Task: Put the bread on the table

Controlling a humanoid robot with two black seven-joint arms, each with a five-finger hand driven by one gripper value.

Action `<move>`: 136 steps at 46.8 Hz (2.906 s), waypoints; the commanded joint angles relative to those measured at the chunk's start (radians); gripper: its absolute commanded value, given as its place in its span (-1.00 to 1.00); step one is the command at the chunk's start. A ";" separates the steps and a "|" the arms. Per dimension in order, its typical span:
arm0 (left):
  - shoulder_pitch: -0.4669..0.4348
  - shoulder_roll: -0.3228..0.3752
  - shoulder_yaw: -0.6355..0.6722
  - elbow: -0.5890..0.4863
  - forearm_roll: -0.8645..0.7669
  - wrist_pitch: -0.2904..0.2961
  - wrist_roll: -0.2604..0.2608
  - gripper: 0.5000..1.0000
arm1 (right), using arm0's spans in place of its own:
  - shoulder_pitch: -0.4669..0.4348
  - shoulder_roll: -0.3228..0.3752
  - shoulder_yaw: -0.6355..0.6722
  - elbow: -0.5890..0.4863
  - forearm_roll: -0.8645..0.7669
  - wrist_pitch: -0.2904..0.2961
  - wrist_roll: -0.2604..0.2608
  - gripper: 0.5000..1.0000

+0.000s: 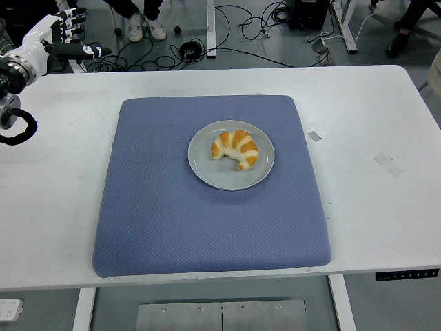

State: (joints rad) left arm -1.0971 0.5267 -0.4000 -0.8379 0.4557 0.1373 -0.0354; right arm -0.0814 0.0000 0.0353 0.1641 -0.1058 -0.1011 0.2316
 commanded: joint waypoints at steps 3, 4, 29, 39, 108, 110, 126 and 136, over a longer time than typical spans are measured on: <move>0.000 -0.004 0.001 0.000 0.006 0.004 -0.001 0.90 | 0.000 0.000 0.000 0.000 0.000 0.000 0.000 1.00; -0.001 -0.005 0.003 0.000 0.006 0.007 -0.001 0.90 | 0.000 0.000 0.000 0.000 0.000 0.000 0.000 1.00; -0.001 -0.020 0.000 0.010 0.003 0.016 0.000 0.91 | 0.000 0.000 0.000 0.000 0.000 0.000 0.000 1.00; -0.007 -0.013 -0.003 0.010 -0.006 0.015 0.002 0.91 | 0.000 0.000 0.000 0.000 0.000 0.000 0.000 1.00; -0.156 -0.163 0.210 -0.106 0.382 0.088 0.169 0.88 | 0.000 0.000 0.000 0.000 0.000 0.000 0.000 1.00; -0.158 -0.172 0.219 -0.106 0.383 0.087 0.172 0.88 | 0.000 0.000 0.000 0.000 0.000 0.000 0.000 1.00; -0.167 -0.195 0.257 -0.268 0.504 0.085 0.279 0.88 | 0.000 0.000 0.000 0.000 0.000 0.000 0.000 1.00; -0.165 -0.205 0.280 -0.314 0.555 0.084 0.299 0.88 | 0.000 0.000 0.000 0.000 0.000 0.000 0.000 1.00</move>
State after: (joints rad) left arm -1.2638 0.3207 -0.1324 -1.1347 0.9919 0.2209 0.2634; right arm -0.0814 0.0000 0.0353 0.1641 -0.1058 -0.1011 0.2315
